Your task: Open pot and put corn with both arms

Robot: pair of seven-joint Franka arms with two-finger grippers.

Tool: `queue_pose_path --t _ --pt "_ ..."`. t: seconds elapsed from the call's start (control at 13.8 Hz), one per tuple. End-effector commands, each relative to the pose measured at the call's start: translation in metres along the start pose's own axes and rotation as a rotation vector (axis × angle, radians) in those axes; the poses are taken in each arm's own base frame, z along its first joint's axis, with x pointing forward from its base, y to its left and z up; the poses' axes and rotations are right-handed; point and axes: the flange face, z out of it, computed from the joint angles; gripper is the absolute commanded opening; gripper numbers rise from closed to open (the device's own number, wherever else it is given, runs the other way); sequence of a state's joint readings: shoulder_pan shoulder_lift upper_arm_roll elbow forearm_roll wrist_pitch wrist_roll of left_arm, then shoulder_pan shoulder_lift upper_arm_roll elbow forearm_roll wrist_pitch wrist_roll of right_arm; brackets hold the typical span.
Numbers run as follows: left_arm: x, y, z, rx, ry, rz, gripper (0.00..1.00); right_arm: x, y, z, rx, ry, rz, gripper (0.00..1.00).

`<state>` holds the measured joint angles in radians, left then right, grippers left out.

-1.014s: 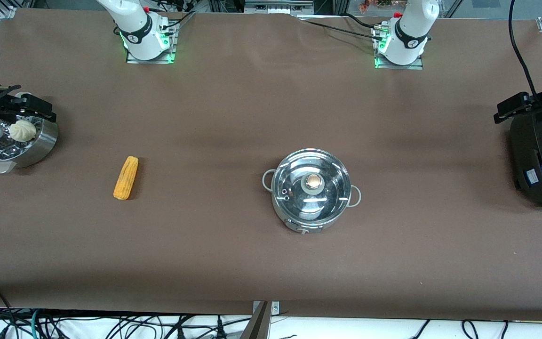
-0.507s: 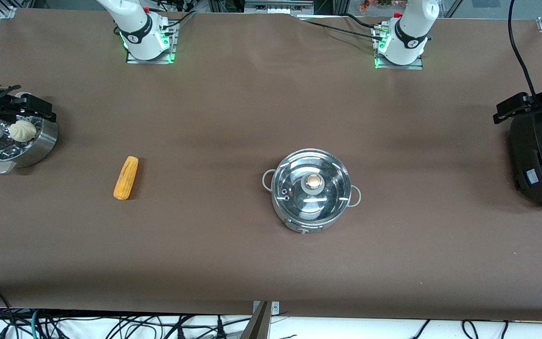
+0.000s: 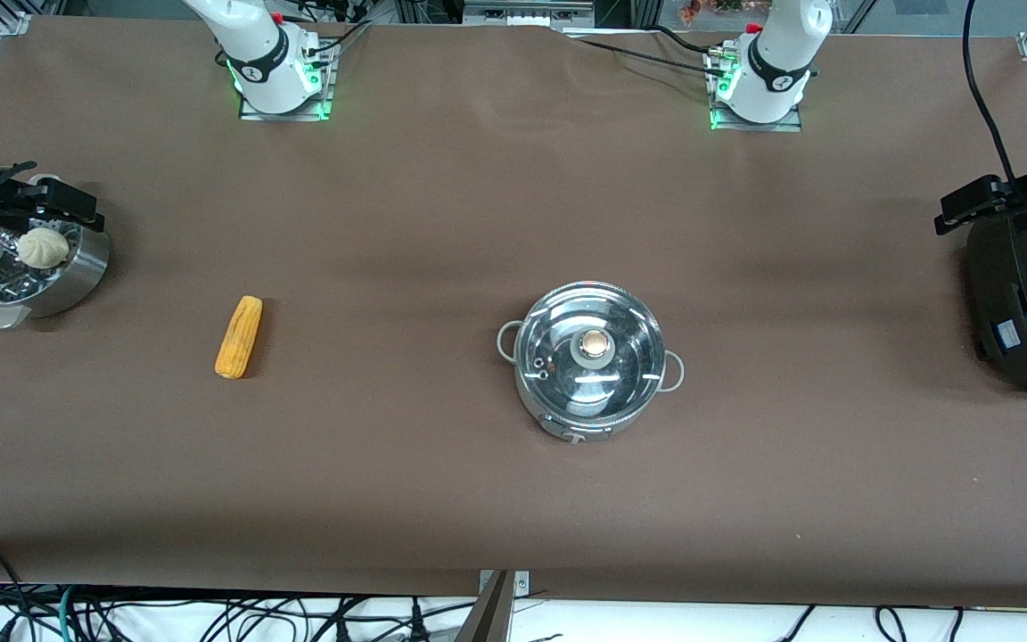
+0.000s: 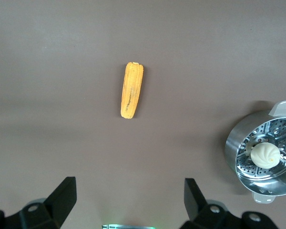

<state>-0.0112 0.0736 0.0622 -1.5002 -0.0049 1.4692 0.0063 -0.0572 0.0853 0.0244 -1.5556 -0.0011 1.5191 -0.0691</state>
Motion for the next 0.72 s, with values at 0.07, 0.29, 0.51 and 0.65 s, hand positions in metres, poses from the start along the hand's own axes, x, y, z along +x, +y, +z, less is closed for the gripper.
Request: queue_pose_path --t 0.07,0.29,0.51,0.65 --pt "0.002 0.0 -0.004 -0.001 0.011 0.008 1.0 0.007 0.001 -0.002 -0.006 0.003 -0.006 1.0" --pt "0.002 0.001 -0.005 -0.001 0.013 0.011 1.0 0.021 0.003 0.01 -0.011 0.034 -0.005 1.0" --pt "0.002 0.002 -0.004 -0.004 0.011 0.013 1.0 0.036 0.005 0.034 0.002 -0.002 -0.004 1.0" --pt "0.002 0.004 -0.005 -0.002 0.013 0.014 1.0 0.048 0.0 0.047 0.007 0.007 -0.009 1.0"
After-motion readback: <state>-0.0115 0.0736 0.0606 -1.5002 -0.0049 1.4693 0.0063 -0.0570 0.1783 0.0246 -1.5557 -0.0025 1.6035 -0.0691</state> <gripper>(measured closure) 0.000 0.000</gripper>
